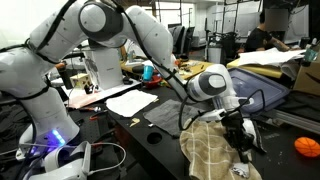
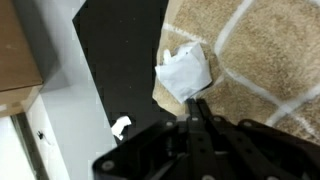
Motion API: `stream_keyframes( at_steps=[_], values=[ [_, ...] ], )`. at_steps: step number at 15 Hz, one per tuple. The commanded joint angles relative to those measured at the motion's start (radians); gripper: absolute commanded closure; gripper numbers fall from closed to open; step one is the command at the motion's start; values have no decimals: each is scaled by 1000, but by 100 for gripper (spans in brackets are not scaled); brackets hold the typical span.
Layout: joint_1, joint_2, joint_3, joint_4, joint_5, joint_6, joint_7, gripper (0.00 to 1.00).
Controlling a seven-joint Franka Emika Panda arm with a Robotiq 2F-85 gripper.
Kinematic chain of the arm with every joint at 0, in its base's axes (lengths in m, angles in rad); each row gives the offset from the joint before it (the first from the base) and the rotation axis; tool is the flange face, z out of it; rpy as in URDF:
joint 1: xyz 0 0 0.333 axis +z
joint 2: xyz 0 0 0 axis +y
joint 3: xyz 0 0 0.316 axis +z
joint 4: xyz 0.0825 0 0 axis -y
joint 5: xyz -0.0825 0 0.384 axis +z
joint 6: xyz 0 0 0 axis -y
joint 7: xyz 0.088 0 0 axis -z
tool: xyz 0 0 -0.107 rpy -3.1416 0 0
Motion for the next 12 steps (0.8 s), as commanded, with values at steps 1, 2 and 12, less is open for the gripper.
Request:
stream_keyframes(
  at_steps=[1,2,12],
  values=[
    [17,48,-70,48,65,-24,42,99],
    [14,62,-83,66,86,-27,45,99],
    [-3,180,-176,251,196,-43,149,99]
  ],
)
